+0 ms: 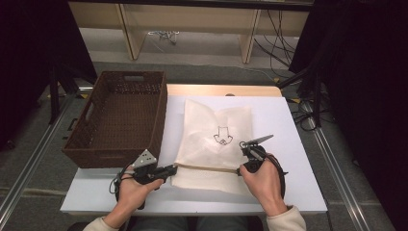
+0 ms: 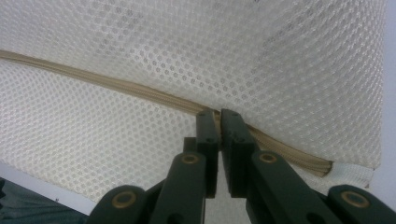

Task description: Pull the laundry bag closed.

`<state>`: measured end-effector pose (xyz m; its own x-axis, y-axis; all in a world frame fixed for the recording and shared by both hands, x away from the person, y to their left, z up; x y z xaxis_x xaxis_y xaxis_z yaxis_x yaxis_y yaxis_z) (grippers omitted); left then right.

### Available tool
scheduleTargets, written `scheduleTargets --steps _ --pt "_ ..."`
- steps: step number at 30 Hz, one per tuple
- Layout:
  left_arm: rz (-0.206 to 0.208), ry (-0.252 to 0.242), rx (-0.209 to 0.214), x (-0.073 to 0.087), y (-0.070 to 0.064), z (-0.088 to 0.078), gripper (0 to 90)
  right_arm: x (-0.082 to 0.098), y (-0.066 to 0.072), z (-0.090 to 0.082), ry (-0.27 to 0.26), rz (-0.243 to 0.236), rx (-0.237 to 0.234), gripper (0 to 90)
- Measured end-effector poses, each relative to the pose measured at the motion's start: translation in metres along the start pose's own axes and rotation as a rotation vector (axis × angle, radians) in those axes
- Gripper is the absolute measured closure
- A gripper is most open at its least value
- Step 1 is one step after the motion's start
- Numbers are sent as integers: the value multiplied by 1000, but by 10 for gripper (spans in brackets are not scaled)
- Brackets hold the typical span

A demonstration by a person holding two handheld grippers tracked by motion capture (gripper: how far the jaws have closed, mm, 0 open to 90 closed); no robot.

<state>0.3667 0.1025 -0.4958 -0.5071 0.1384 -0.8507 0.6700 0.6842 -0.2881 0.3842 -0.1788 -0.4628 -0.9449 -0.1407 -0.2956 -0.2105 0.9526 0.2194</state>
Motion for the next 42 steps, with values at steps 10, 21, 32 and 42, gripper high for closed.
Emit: scheduleTargets --steps 10,21,32,42 --pt "-2 3 -4 0 0 0 850 0 -1 0 -6 10 10 876" --pt "-1 4 -4 0 0 0 850 -1 -5 1 -17 -23 9 876" --pt "-9 0 -3 0 0 0 850 1 -5 -1 1 4 14 876" --pt "-9 0 -4 0 0 0 850 2 -6 -3 -3 24 11 876"
Point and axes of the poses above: each handheld gripper's, and its own axes: z roughly forward along the jaws, x roughly out of its underside, y roughly to its left, the point moved 5 cm from there along z, roughly forward along the jaws, and after that the axes turned 1 degree about -y, right-handed, at the moved point
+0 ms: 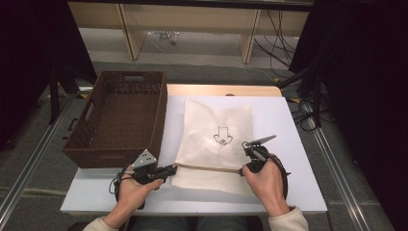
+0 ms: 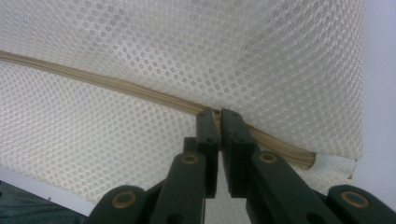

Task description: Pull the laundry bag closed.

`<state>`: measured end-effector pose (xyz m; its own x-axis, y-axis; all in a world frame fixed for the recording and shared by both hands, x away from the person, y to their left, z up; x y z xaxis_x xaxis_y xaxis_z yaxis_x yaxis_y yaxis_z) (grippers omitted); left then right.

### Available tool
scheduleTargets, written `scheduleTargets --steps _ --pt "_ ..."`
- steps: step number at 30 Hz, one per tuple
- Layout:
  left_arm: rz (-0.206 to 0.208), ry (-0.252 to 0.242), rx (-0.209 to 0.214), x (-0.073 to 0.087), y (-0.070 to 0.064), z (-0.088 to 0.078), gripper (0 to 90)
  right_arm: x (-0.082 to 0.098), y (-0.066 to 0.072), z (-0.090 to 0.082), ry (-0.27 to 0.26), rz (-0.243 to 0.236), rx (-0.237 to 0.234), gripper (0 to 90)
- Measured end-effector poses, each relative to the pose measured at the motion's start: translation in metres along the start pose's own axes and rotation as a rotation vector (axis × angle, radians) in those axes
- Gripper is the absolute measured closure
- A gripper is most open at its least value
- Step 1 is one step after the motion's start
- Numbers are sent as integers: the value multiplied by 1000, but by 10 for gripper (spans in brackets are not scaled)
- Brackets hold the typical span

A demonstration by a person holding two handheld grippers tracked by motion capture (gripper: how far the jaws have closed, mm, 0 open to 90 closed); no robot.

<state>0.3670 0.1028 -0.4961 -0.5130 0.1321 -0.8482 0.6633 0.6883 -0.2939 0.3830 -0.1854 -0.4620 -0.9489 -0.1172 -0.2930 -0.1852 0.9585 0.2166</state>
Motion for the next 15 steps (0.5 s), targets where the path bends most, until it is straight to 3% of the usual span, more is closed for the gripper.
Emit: scheduleTargets --steps 8,12,15 --pt "-12 2 -7 0 -1 -1 850 1 -1 0 7 25 5 876" --pt "2 1 0 0 0 0 850 0 -2 1 2 13 2 876" --pt "-16 -2 -5 0 -1 0 850 1 -4 2 3 -6 14 876"
Point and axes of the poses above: each handheld gripper's, and its own axes: z roughly forward along the jaws, x roughly out of its underside, y roughly to its left, the point moved 5 cm from there along z, roughly forward along the jaws, and after that the axes turned 1 degree about -y, right-handed, at the moved point
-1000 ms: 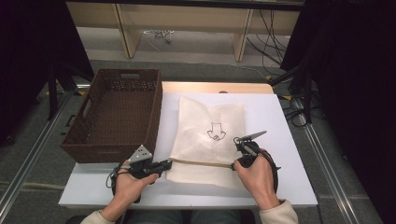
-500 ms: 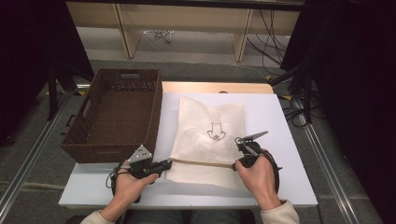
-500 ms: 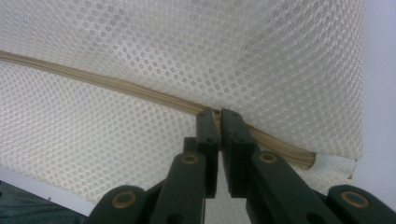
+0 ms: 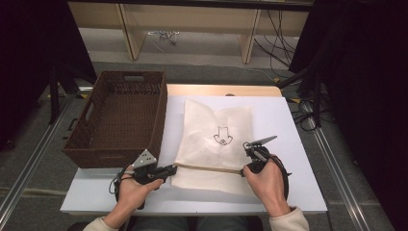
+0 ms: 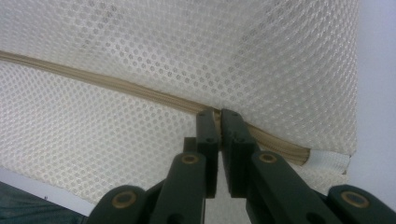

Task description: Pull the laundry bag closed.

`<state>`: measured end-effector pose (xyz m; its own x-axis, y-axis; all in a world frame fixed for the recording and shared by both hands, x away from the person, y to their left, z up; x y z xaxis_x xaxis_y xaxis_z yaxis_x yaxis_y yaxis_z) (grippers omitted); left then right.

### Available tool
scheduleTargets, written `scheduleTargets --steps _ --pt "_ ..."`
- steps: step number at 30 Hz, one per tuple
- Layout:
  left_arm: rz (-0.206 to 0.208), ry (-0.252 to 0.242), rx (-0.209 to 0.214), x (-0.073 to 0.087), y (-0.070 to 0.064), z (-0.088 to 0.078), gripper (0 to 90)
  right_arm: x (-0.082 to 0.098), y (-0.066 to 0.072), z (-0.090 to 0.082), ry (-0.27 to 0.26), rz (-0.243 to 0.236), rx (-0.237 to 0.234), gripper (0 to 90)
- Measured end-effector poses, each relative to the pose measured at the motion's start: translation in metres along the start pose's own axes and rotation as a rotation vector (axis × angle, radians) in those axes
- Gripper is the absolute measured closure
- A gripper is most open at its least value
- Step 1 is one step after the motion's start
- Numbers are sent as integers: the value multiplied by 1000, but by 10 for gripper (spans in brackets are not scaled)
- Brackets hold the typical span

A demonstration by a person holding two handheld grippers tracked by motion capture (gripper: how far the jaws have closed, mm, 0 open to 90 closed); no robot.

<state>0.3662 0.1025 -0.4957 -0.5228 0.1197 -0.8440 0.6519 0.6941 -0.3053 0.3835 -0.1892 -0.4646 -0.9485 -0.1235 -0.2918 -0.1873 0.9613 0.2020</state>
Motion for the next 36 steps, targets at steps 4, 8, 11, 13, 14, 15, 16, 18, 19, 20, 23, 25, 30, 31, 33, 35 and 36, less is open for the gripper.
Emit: scheduleTargets --steps 4,8,11,13,14,15,16,18,19,20,23,25,30,31,33,35,36 --pt "2 2 -1 0 0 0 850 1 1 -2 5 25 -13 876" --pt "1 2 0 0 0 0 850 0 0 -2 -5 14 -15 876" --pt "-1 0 -4 0 0 0 850 1 -1 -2 3 8 -4 876" --pt "7 3 1 0 0 0 850 1 0 -2 5 37 -12 876" --pt "6 4 -2 0 0 0 850 1 0 -2 -1 32 -19 876" --pt "-1 2 -3 0 0 0 850 1 -1 -2 1 21 -8 876" --pt "2 0 -2 0 0 0 850 1 -1 -3 3 23 -10 876" --pt "1 1 -2 0 0 0 850 0 -3 -1 -25 -10 -8 876" --pt "0 3 -4 0 0 0 850 0 -3 0 -41 -14 -10 876" --pt "-2 1 -2 0 0 0 850 0 -2 -1 -26 4 -10 876" --pt "0 0 -5 0 0 0 850 2 -1 -3 12 29 -10 876" --pt "18 4 3 0 1 0 850 0 -4 -1 -12 2 -8 876" --pt "0 1 -3 0 0 0 850 -1 -6 -1 -41 -46 -13 876" --pt "4 1 -3 0 0 0 850 0 -3 -2 -20 -1 -16 876" --pt "-1 -1 -4 0 0 0 850 1 -3 -3 -1 19 -6 876" --pt "-3 0 -6 0 0 0 850 0 -5 -1 -20 -12 -7 876" --pt "3 4 -6 0 1 0 850 1 -2 -3 4 30 -10 876"
Point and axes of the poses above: each handheld gripper's, and its own axes: z roughly forward along the jaws, x roughly out of its underside, y roughly to its left, the point moved 5 cm from there along z, roughly forward along the jaws, and after that the axes turned 1 degree about -y, right-handed, at the moved point
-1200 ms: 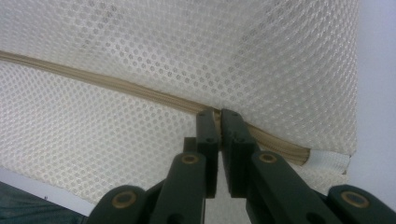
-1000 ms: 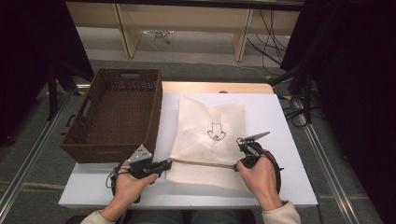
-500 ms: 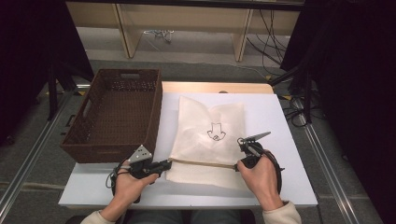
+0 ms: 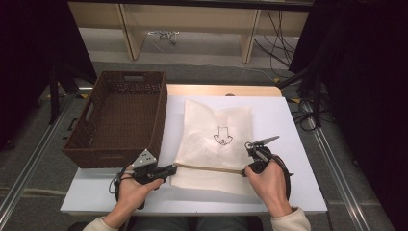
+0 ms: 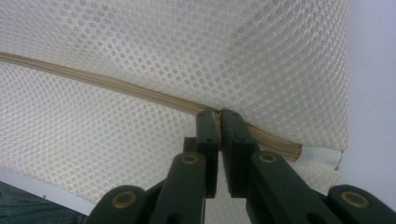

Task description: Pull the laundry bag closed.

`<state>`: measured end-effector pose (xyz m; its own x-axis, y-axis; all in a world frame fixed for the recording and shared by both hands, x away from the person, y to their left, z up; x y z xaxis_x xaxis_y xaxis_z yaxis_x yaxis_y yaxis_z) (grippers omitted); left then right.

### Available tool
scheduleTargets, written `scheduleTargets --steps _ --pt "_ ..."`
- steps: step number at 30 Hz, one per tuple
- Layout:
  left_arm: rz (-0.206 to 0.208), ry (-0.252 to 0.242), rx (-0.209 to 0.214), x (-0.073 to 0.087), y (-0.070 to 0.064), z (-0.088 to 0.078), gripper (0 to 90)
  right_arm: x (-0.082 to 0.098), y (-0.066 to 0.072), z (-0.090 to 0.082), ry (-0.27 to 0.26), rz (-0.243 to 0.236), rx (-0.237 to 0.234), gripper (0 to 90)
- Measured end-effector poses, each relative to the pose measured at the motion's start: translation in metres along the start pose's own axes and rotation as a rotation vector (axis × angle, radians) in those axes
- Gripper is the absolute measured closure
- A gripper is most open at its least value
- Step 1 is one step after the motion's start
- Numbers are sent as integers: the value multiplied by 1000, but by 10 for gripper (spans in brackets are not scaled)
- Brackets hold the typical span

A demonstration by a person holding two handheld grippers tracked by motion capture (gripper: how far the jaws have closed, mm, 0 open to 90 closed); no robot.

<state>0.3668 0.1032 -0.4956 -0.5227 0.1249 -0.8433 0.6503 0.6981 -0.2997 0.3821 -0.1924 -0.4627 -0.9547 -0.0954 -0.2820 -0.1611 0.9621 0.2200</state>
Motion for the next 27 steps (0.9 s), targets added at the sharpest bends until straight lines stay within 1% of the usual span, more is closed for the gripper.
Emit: scheduleTargets --steps 1,2,3,4,5,6,7,8,9,10,11,12,13,14,16,17,18,19,20,21,22,26,27 --pt "14 0 8 -1 1 0 850 0 0 0 -2 1 0 876" --pt "20 0 7 -1 1 0 850 0 2 -2 -6 16 -6 876" --pt "17 0 7 -1 1 0 850 0 2 -2 -2 20 -6 876" --pt "16 1 8 0 1 0 850 0 -1 -1 -7 -8 -6 876" --pt "12 -7 11 0 0 1 850 0 -1 0 -3 -7 -1 876" --pt "18 -2 12 0 1 0 850 0 -1 0 -4 -10 1 876" --pt "19 0 7 -1 1 0 850 -2 -4 2 -38 -62 1 876" --pt "19 0 8 -1 1 0 850 -1 -3 1 -24 -42 -1 876" --pt "18 0 9 -1 1 0 850 0 -1 -1 -5 -10 -7 876" --pt "19 1 8 -1 1 0 850 0 0 -2 -5 -3 -7 876" --pt "17 1 6 0 1 0 850 0 -2 -1 -10 -25 -4 876" --pt "16 1 8 0 1 0 850 -1 -5 0 -36 -56 -12 876" --pt "19 1 9 -1 1 0 850 0 -1 -2 -7 -7 -11 876" --pt "14 -4 11 -1 0 0 850 0 -2 -2 -6 -11 -11 876" --pt "17 1 7 -1 1 0 850 0 -2 -2 -4 -10 -12 876" --pt "17 1 7 0 1 0 850 0 -2 -2 -6 -4 -3 876" --pt "17 1 8 0 1 0 850 1 -1 -2 -1 14 -5 876" --pt "13 -4 11 -1 0 0 850 0 -4 -2 -16 -16 -1 876" --pt "19 1 8 -1 1 0 850 -1 -6 0 -26 -45 -2 876" --pt "18 1 5 -1 1 0 851 -1 -7 0 -25 -51 3 876" --pt "17 1 4 -1 1 0 850 -1 -6 -1 -26 -36 8 876" --pt "18 1 7 -1 1 0 850 0 -6 -1 -26 -24 6 876" --pt "18 0 7 -1 1 0 850 1 -3 -3 0 13 0 876"
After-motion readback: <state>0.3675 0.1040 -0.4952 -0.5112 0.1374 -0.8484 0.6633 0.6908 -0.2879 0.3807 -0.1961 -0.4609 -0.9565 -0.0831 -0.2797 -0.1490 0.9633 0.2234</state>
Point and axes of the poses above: each handheld gripper's, and its own axes: z roughly forward along the jaws, x roughly out of its underside, y roughly to its left, the point moved 5 cm from there along z, roughly forward along the jaws, and after that the axes turned 1 degree about -y, right-handed, at the moved point
